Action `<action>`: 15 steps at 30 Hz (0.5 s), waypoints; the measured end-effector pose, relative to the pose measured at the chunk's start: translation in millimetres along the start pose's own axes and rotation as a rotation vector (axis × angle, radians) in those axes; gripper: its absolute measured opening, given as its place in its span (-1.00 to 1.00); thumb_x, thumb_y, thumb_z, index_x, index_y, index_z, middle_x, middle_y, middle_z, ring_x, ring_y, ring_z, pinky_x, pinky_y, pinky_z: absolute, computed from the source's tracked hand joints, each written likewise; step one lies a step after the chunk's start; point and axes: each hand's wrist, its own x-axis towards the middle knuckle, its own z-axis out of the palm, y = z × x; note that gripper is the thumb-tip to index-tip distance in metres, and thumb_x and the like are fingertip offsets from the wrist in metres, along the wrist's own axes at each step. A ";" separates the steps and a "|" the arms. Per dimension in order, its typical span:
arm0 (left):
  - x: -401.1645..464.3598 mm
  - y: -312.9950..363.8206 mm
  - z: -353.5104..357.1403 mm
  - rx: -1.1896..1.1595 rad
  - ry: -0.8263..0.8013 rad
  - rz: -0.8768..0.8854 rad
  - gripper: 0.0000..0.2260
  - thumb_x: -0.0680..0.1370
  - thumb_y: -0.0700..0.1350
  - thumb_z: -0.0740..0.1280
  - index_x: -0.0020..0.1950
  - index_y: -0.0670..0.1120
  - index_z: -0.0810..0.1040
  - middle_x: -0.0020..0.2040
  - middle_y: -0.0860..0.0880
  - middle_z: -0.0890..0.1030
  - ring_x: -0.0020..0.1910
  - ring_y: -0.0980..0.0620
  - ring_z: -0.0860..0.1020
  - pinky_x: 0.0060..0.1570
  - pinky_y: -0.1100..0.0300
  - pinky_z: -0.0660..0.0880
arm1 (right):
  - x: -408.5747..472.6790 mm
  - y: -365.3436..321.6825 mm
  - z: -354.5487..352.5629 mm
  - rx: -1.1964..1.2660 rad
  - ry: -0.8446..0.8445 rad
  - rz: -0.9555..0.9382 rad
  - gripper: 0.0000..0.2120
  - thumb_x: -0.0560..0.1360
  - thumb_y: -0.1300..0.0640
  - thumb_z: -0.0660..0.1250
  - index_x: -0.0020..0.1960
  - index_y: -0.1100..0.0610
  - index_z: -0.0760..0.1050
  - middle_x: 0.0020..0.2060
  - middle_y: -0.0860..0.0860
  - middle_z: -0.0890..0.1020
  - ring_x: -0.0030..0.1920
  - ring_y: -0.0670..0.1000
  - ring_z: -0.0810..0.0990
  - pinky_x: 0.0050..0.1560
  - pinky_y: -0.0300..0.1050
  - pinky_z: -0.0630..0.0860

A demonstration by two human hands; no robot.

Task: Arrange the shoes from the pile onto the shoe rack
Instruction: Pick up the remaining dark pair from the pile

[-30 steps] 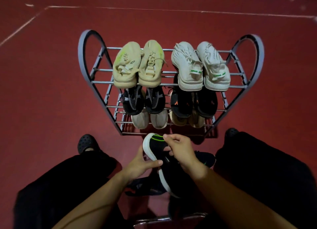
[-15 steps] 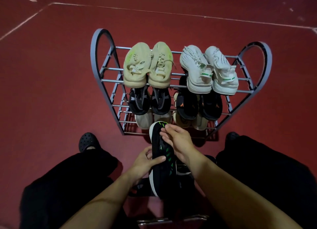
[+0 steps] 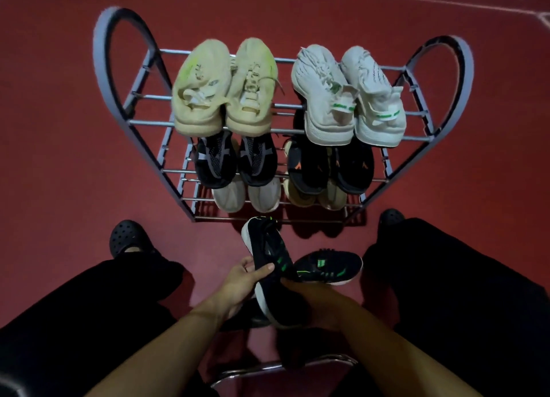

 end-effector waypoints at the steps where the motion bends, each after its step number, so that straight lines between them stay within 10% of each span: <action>1: 6.1 -1.2 7.1 -0.004 -0.012 -0.014 -0.64 0.53 -0.14 0.47 0.28 -0.18 0.52 0.05 -0.07 0.73 0.03 -0.04 0.71 -0.06 0.16 0.64 | 1.6 3.3 -9.1 0.045 -0.013 -0.004 -0.58 0.45 -0.11 0.47 0.22 0.10 0.60 0.11 0.08 0.69 0.14 0.14 0.66 0.17 0.17 0.57; 10: 81.7 -73.8 55.2 0.087 -0.068 -0.278 -0.75 0.59 0.09 0.34 0.05 -0.08 0.63 -0.10 -0.02 0.68 -0.17 0.00 0.64 -0.21 0.14 0.63 | 23.3 14.0 -108.1 -0.073 0.434 -0.146 -0.81 0.56 0.18 0.36 0.16 0.19 0.55 0.05 0.09 0.65 -0.01 0.09 0.64 -0.19 -0.27 0.62; 13: 120.2 -92.8 61.5 0.197 0.120 -0.260 -0.87 0.62 -0.06 0.34 -0.05 -0.08 0.62 -0.16 -0.09 0.64 -0.25 -0.01 0.57 -0.25 0.18 0.53 | 36.2 35.2 -137.2 -0.009 0.604 -0.059 -0.79 0.56 0.15 0.36 0.15 0.22 0.58 0.09 0.20 0.66 -0.01 0.14 0.66 -0.07 -0.02 0.65; 15: 148.7 -105.0 61.3 0.222 0.239 -0.276 -0.92 0.60 -0.12 0.38 -0.06 -0.11 0.58 -0.20 -0.14 0.62 -0.29 -0.05 0.56 -0.25 0.14 0.51 | 37.5 42.1 -142.1 0.066 0.686 -0.027 -0.70 0.60 0.13 0.31 0.28 0.22 0.52 0.15 0.19 0.63 0.06 0.16 0.63 -0.18 -0.20 0.58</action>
